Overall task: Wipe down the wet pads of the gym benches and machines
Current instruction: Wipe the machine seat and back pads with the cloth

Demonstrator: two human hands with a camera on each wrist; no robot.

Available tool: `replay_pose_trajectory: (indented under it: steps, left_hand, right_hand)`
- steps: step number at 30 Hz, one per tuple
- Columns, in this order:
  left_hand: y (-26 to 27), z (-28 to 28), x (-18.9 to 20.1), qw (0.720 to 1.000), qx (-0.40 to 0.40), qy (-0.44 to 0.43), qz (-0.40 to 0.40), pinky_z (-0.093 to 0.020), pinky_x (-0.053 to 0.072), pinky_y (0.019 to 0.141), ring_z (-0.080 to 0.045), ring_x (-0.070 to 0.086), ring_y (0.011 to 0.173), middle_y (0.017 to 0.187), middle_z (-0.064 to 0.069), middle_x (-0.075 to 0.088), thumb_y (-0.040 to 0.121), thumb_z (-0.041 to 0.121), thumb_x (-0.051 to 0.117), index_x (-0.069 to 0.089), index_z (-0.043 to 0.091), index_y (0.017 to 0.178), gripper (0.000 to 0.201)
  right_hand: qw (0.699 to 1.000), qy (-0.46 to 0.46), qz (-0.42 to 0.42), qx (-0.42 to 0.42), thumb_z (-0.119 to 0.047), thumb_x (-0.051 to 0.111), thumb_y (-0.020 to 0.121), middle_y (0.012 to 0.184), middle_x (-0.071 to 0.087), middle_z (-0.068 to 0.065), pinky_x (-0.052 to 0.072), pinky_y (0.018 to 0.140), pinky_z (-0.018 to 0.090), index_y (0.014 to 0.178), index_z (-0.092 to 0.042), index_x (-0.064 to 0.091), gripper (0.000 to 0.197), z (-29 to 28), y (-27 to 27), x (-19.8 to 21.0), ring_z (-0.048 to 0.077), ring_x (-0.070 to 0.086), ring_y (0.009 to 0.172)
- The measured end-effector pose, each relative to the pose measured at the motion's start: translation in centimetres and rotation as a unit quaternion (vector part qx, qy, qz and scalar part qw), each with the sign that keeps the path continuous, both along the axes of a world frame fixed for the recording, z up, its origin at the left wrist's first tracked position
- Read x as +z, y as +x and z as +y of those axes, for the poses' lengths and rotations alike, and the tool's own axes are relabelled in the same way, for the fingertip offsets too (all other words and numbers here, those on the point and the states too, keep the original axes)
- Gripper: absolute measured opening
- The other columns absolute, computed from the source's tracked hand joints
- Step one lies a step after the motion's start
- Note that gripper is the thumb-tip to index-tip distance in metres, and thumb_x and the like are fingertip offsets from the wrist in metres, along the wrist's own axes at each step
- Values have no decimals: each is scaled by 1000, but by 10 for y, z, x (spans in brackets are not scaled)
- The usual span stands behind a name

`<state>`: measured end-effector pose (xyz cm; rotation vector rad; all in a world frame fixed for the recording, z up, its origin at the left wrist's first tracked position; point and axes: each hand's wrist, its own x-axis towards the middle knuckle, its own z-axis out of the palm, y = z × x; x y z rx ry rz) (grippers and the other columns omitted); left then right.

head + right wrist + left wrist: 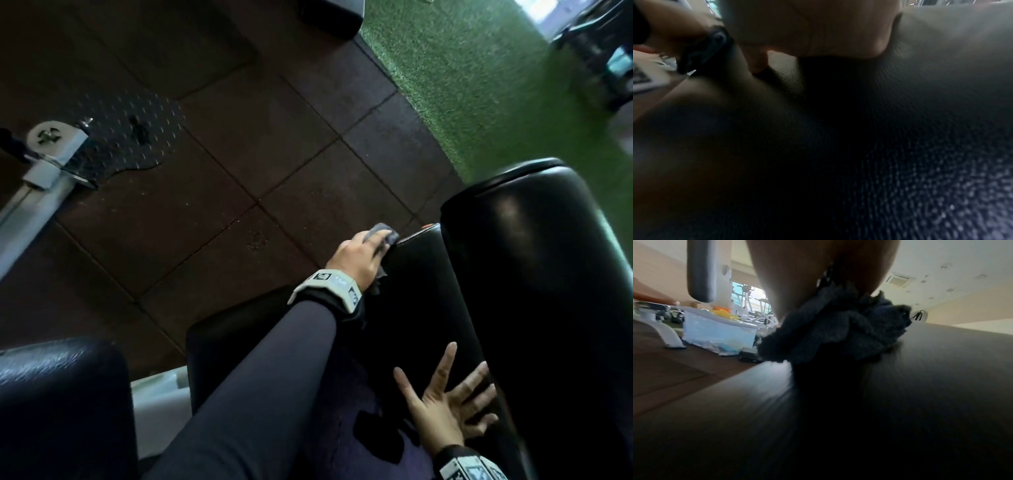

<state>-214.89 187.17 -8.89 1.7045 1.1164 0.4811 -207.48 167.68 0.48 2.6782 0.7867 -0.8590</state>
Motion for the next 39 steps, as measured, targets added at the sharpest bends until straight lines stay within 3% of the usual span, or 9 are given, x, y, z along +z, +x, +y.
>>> replay_pose_trajectory:
  steps: [5,10,12,16,22,26,30,35,39]
  left_hand:
    - [53,32,39,993,-105,-34,28,-34,31,108,-34,43,129,152,-1,33,98,34,41,38,27,144,47]
    - [38,33,29,987,-150,-40,47,-35,35,102,-27,45,127,147,8,35,96,49,38,33,49,139,44]
    - [19,25,16,987,-152,-43,27,-35,36,105,-24,46,127,146,10,37,95,54,39,29,58,137,44]
    - [-9,16,-3,988,-141,-58,22,-42,36,106,-26,47,126,144,13,39,91,59,36,23,67,131,43]
    - [35,30,29,986,-148,-51,55,-37,34,107,-30,42,129,151,8,29,97,51,36,29,49,142,46]
    - [40,29,35,986,-141,-51,75,-37,36,102,-29,45,126,148,9,33,97,51,34,28,49,142,46]
    - [-1,9,14,991,-100,-51,77,-39,38,103,-27,48,124,142,9,40,95,57,33,28,58,137,42]
    - [-88,-33,-24,992,0,-47,117,-37,44,96,-21,54,117,132,12,52,95,57,35,42,54,130,37]
    - [-122,-54,-36,980,54,-52,182,-35,44,95,-23,54,113,131,11,53,94,58,31,46,49,132,42]
  right_hand:
    - [1000,-11,15,-23,-76,41,77,144,-40,10,-7,111,51,117,-49,-42,96,8,-2,4,25,-26,135]
    - [998,-45,40,-36,-99,-1,20,136,-50,2,-10,110,55,112,-53,-46,113,12,-1,7,20,-32,130]
    - [996,-56,54,-36,-99,-10,13,128,-58,-2,-10,109,57,112,-53,-47,116,11,0,7,24,-33,131]
    - [993,-83,80,-33,-97,-16,12,128,-57,-1,-10,109,57,116,-49,-48,118,14,-2,10,24,-34,131]
    - [993,-88,77,-32,-97,-16,14,133,-53,4,-9,109,57,112,-50,-50,114,14,-2,13,25,-32,131]
    - [994,-83,63,-24,-97,-13,16,136,-49,6,-9,108,58,112,-49,-49,113,14,-4,15,20,-31,130]
    - [996,-64,59,-14,-90,3,34,136,-47,5,-9,109,57,115,-49,-48,105,11,-3,17,17,-31,128]
    - [996,-50,80,-1,-90,6,36,114,-66,-7,-14,106,59,107,-54,-53,99,9,-2,20,16,-38,126]
    - [995,-40,87,2,-98,-2,24,97,-71,-13,-18,105,59,110,-53,-51,109,7,-2,17,9,-47,117]
